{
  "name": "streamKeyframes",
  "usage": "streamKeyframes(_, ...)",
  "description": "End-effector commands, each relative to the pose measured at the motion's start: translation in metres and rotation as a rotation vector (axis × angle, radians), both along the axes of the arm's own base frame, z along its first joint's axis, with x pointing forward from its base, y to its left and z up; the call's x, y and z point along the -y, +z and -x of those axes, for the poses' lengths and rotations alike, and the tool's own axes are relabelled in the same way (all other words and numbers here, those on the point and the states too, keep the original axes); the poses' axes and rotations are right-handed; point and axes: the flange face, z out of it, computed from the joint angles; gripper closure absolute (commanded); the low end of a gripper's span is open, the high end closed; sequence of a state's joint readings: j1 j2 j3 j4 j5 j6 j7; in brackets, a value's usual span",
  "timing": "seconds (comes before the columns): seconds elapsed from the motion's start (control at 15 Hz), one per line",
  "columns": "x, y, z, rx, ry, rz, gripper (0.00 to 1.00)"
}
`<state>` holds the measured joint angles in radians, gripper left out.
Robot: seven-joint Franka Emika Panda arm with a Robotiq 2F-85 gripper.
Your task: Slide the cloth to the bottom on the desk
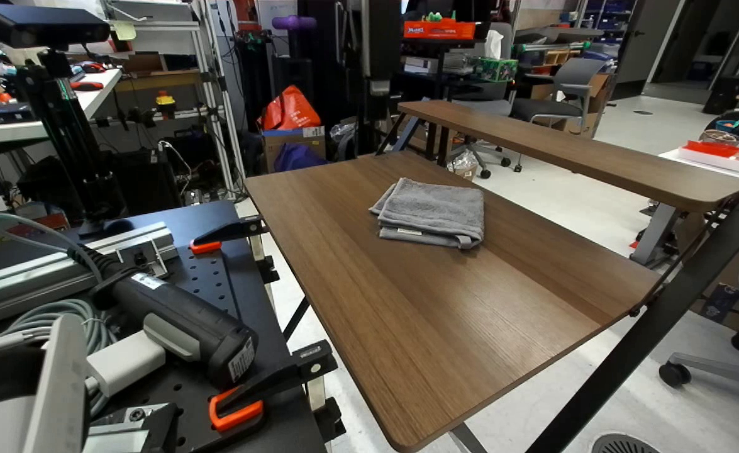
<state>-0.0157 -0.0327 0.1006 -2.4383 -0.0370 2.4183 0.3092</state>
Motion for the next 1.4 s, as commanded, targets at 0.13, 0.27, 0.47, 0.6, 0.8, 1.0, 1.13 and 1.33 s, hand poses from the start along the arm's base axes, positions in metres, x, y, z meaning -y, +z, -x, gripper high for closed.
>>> streamKeyframes(0.13, -0.006, -0.073, -0.082, 0.009, -0.076, -0.003, 0.0)
streamKeyframes(0.27, -0.013, -0.098, -0.104, 0.007, -0.114, 0.001, 0.0)
streamKeyframes(0.47, -0.026, -0.129, -0.132, 0.007, -0.167, 0.005, 0.0)
streamKeyframes(0.6, -0.037, -0.147, -0.147, 0.01, -0.187, 0.013, 0.0)
streamKeyframes(0.8, -0.052, -0.168, -0.162, 0.007, -0.2, 0.026, 0.0)
streamKeyframes(1.0, -0.067, -0.187, -0.169, 0.001, -0.193, 0.03, 0.0)
streamKeyframes(1.13, -0.079, -0.196, -0.168, -0.008, -0.171, 0.031, 0.0)
streamKeyframes(1.33, -0.096, -0.207, -0.16, -0.025, -0.127, 0.034, 0.0)
